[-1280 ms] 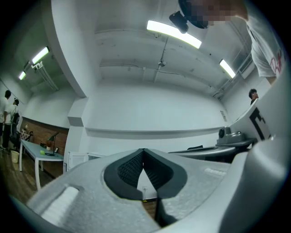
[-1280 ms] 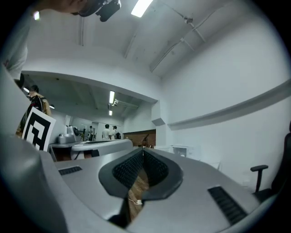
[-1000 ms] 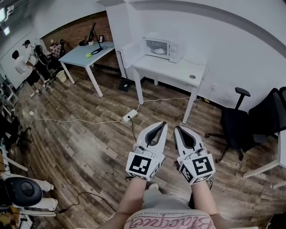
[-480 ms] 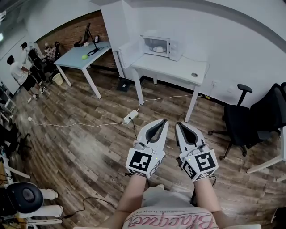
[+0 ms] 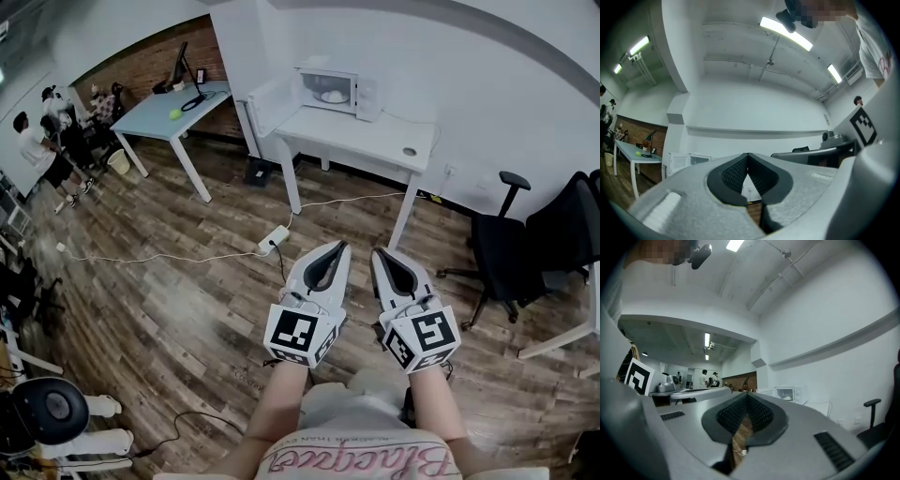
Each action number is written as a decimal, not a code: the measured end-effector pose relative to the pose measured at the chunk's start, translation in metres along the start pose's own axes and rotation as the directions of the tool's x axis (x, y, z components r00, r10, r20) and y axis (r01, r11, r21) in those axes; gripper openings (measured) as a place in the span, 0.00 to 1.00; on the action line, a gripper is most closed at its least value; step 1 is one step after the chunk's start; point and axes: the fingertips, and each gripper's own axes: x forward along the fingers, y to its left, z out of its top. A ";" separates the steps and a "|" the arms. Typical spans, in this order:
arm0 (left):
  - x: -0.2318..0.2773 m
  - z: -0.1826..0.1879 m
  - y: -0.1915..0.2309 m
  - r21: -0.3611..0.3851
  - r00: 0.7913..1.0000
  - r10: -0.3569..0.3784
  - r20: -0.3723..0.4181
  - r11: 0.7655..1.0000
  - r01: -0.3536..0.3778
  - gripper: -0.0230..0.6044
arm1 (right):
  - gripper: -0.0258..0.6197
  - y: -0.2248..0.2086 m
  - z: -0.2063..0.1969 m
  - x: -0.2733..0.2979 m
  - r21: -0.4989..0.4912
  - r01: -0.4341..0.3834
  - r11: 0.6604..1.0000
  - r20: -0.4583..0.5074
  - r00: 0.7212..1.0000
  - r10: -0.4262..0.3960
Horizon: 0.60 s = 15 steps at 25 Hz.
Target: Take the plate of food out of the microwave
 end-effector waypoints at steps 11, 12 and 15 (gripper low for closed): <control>0.010 -0.013 0.002 -0.009 1.000 -0.013 -0.026 1.000 0.012 0.05 | 0.06 -0.009 -0.008 0.001 0.058 0.011 0.998 0.015 1.000 -0.012; 0.011 -0.014 0.004 -0.010 1.000 -0.010 -0.021 1.000 0.009 0.05 | 0.06 -0.012 -0.008 0.002 0.066 0.009 0.998 0.018 1.000 -0.010; 0.019 -0.014 0.007 -0.031 1.000 -0.014 0.007 0.999 0.014 0.05 | 0.06 -0.023 -0.011 0.009 0.068 0.020 0.997 0.010 1.000 -0.021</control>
